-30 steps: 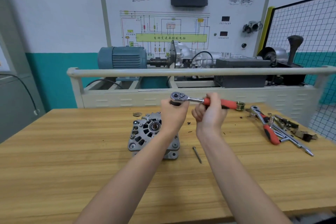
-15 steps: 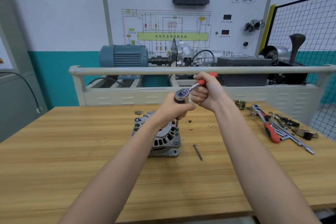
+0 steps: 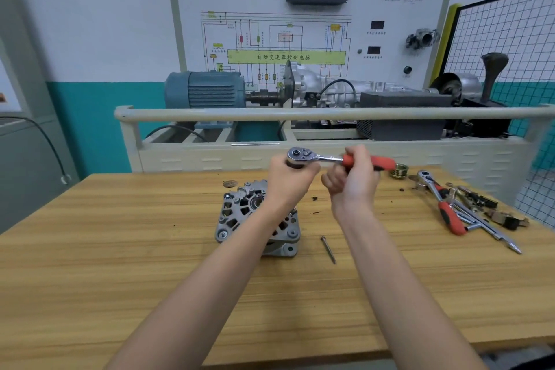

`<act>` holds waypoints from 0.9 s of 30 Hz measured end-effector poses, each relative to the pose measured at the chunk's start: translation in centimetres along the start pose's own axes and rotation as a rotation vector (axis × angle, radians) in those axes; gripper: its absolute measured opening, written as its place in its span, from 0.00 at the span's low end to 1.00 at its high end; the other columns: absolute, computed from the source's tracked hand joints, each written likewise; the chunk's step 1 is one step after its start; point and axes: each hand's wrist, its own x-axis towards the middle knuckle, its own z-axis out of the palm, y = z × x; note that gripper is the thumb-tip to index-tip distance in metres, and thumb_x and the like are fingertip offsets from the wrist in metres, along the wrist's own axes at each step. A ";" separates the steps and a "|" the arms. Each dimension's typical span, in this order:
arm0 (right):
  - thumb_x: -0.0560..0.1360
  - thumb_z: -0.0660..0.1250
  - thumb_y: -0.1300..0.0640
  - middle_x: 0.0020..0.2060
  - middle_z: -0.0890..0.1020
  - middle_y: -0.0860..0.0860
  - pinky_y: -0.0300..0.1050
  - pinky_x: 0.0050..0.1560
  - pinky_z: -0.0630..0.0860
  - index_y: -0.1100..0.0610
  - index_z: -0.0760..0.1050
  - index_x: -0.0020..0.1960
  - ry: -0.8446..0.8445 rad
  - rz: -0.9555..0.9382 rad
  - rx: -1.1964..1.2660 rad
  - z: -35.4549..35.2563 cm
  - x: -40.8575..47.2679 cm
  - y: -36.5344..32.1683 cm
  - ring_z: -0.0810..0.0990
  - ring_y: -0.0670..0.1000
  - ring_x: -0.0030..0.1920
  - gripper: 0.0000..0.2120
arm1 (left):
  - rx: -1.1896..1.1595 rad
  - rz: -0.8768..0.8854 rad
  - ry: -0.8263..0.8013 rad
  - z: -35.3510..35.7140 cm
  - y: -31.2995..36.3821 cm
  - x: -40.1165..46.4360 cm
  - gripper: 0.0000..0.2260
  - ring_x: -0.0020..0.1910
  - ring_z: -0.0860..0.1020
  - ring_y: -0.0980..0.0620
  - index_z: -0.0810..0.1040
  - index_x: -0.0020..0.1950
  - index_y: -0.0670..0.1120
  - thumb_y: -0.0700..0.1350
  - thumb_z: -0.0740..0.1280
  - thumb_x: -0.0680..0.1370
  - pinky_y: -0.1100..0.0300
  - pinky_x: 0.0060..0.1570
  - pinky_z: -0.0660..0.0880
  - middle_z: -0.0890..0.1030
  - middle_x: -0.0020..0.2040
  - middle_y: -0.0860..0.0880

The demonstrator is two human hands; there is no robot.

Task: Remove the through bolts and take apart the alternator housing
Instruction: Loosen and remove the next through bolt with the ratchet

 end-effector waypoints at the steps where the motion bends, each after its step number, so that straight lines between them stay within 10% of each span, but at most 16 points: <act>1: 0.76 0.59 0.62 0.16 0.58 0.46 0.35 0.20 0.53 0.53 0.59 0.26 -0.050 0.085 -0.030 0.0 1.1 -0.8 0.54 0.45 0.18 0.21 | 0.074 0.013 -0.090 -0.5 0.3 0.0 0.14 0.24 0.67 0.57 0.70 0.27 0.43 0.32 0.67 0.71 0.64 0.28 0.66 0.70 0.22 0.52; 7: 0.77 0.56 0.59 0.14 0.55 0.46 0.36 0.18 0.50 0.51 0.58 0.19 -0.351 0.413 -0.222 1.2 5.2 -2.8 0.52 0.44 0.15 0.28 | 0.115 -0.046 -0.460 -2.0 1.5 1.2 0.16 0.23 0.69 0.51 0.68 0.28 0.42 0.32 0.68 0.73 0.61 0.29 0.68 0.69 0.21 0.49; 19: 0.76 0.60 0.64 0.18 0.60 0.46 0.36 0.22 0.57 0.55 0.61 0.32 0.054 -0.179 0.077 -0.1 -2.9 2.0 0.57 0.46 0.18 0.16 | -0.018 0.024 0.186 1.1 -0.4 0.0 0.20 0.23 0.58 0.59 0.62 0.27 0.47 0.29 0.64 0.71 0.65 0.24 0.57 0.62 0.24 0.54; 27: 0.77 0.55 0.60 0.14 0.56 0.46 0.33 0.18 0.50 0.51 0.58 0.19 -0.304 0.361 -0.176 1.0 4.2 -2.4 0.52 0.44 0.15 0.27 | 0.195 0.045 -0.324 -2.0 1.3 0.7 0.13 0.23 0.71 0.55 0.73 0.26 0.40 0.31 0.66 0.70 0.61 0.32 0.70 0.75 0.23 0.47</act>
